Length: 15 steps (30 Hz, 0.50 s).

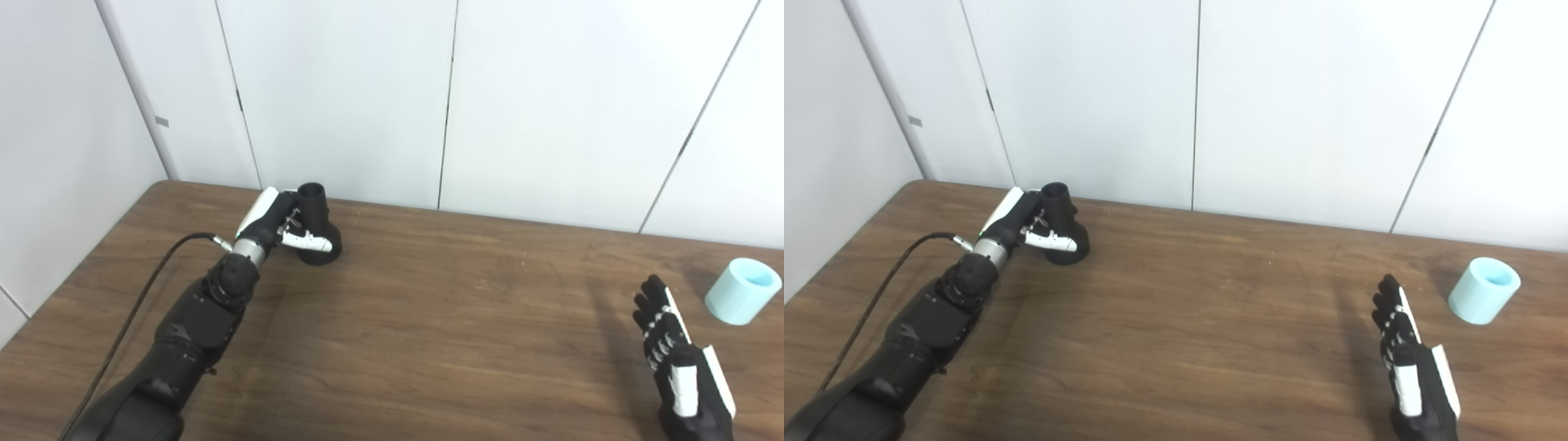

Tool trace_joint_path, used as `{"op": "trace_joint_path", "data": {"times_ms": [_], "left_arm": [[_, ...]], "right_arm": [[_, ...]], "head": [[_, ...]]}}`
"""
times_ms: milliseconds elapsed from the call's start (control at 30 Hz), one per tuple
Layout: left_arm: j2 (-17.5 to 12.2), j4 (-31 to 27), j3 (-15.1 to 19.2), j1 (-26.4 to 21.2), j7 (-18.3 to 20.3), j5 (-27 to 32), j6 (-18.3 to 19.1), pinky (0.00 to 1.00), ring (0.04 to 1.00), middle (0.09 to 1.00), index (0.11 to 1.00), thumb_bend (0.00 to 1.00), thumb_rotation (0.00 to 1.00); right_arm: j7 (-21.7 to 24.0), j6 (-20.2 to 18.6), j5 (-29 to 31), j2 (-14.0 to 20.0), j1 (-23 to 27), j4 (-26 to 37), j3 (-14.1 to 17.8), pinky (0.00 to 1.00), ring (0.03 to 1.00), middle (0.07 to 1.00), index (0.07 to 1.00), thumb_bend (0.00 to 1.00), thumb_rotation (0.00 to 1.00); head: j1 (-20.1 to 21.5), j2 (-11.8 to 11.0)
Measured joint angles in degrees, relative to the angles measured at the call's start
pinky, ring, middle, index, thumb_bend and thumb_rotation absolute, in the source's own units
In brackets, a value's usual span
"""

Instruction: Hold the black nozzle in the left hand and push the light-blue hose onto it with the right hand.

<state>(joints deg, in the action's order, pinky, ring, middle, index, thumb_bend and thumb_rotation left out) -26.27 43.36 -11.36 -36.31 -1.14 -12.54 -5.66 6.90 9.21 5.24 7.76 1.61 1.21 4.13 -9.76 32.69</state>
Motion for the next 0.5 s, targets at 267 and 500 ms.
{"op": "trace_joint_path", "data": {"times_ms": [267, 500], "left_arm": [[1.9, -10.1, -0.8, 5.5, -0.9, 0.1, 1.2, 0.27, 0.352, 0.452, 0.497, 0.53, 0.00], [7.0, -20.9, -6.5, 10.3, 0.2, -0.4, 2.3, 0.27, 0.346, 0.459, 0.492, 0.53, 0.00]], "right_arm": [[0.0, -0.8, 0.1, 0.0, -0.1, 0.2, 0.1, 0.99, 1.000, 1.000, 1.000, 0.71, 1.00], [0.0, -2.0, 0.0, -0.4, -0.2, 0.4, 0.1, 0.99, 1.000, 1.000, 1.000, 0.71, 1.00]], "head": [[1.0, 0.7], [2.8, 1.0]]}}
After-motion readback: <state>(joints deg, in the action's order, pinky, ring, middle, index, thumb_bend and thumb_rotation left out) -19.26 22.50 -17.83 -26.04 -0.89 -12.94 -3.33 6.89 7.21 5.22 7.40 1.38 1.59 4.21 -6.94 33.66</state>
